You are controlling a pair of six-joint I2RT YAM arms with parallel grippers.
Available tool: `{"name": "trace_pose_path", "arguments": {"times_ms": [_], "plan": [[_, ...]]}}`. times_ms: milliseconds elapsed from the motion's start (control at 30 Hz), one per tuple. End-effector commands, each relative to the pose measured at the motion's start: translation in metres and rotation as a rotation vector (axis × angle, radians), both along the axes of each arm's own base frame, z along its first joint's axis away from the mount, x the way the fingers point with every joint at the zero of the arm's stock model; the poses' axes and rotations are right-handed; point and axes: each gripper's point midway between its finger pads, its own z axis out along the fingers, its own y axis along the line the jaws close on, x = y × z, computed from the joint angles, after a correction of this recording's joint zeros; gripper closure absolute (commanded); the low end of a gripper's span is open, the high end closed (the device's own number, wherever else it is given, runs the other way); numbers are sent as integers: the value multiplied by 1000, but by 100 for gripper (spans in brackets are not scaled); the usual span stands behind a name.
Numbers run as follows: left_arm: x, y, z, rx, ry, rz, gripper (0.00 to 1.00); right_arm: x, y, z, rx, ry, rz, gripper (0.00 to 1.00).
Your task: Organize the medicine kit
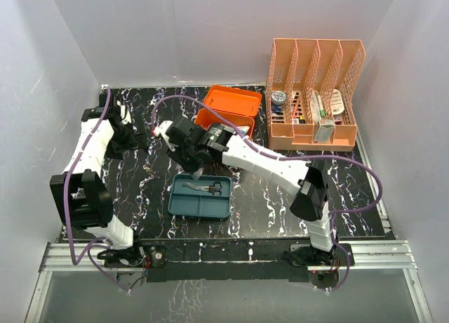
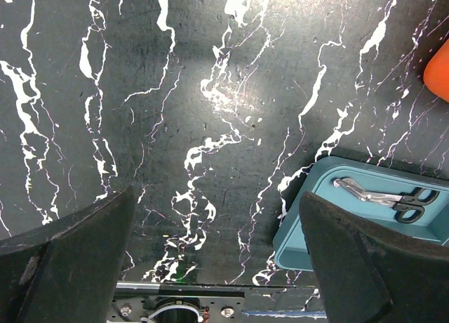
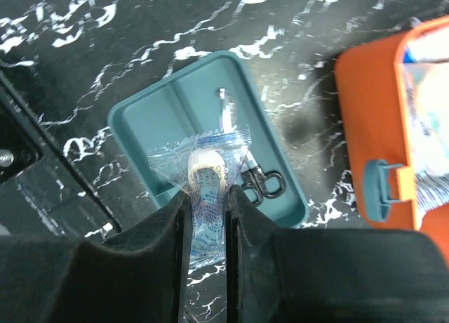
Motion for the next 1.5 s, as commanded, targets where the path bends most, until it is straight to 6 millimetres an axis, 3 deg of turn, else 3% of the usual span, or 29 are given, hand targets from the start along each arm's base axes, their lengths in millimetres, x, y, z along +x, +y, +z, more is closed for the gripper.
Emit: {"name": "trace_pose_path", "arguments": {"times_ms": [0,200,333,1233,1367,1467], "plan": [[-8,-2,15,-16,-36,6,1,-32,18,-8,-14,-1,148,86],[-8,-9,11,-53,-26,-37,1,-65,25,-40,-59,22,252,87],[-12,-12,7,-66,-2,-78,1,-74,28,-58,-78,19,297,88],[-22,-10,6,-69,8,-118,1,-73,40,-142,-156,16,404,89],[-23,-10,6,-71,9,-120,1,-71,40,-151,-167,13,397,84],[-24,-10,7,-73,8,-124,1,-68,40,-155,-171,4,389,72]]}}
